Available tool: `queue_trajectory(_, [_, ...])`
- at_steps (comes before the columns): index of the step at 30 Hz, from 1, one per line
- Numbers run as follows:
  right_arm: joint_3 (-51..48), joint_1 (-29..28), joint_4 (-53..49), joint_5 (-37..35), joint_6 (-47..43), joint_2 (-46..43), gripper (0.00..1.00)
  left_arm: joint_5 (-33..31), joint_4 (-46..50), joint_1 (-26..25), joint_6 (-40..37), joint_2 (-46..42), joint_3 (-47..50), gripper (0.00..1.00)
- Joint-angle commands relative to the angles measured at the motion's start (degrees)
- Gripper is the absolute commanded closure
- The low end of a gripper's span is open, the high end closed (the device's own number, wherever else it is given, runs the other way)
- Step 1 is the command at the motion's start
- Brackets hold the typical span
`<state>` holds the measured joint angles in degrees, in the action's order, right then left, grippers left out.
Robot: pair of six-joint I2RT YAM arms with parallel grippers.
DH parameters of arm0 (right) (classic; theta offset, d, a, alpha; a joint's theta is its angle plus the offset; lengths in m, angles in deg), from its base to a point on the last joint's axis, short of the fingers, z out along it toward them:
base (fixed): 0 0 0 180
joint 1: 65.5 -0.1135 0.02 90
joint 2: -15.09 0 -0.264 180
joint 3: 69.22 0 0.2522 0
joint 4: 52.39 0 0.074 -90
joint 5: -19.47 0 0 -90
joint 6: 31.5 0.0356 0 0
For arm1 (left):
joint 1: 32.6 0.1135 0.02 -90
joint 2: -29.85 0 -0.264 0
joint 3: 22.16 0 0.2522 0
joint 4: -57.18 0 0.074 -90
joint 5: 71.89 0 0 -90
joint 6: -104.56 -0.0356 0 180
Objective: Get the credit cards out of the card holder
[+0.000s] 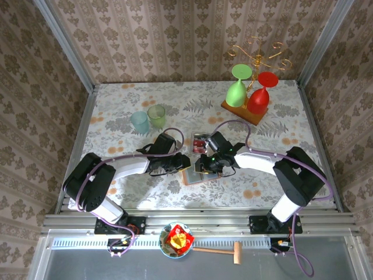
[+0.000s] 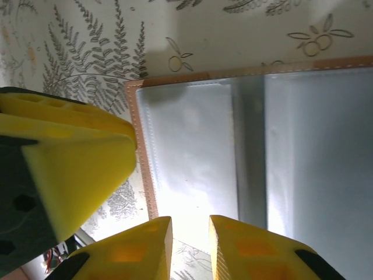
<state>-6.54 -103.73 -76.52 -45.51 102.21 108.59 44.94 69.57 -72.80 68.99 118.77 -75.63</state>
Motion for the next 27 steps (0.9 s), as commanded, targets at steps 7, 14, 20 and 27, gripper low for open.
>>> queue_trajectory(7, [3.0, -0.6, 0.1, 2.6, -0.5, 5.0, 0.71, 0.4, 0.2, -0.1, 0.3, 0.1, 0.9, 0.73])
queue_trajectory(14, [2.8, -0.5, -2.7, -1.4, -1.3, 3.8, 0.67, 0.5, 0.1, 0.0, 0.3, 0.4, 0.9, 0.72])
queue_trajectory(20, [1.8, -0.1, -2.5, -2.4, -1.0, 2.8, 0.67, 0.8, -0.1, 0.0, 0.3, 0.6, 0.9, 0.72])
queue_trajectory(27, [0.1, 0.7, -1.1, -2.0, -0.3, 1.7, 0.67, 0.8, -0.4, -0.1, 0.4, 0.4, 1.0, 0.72])
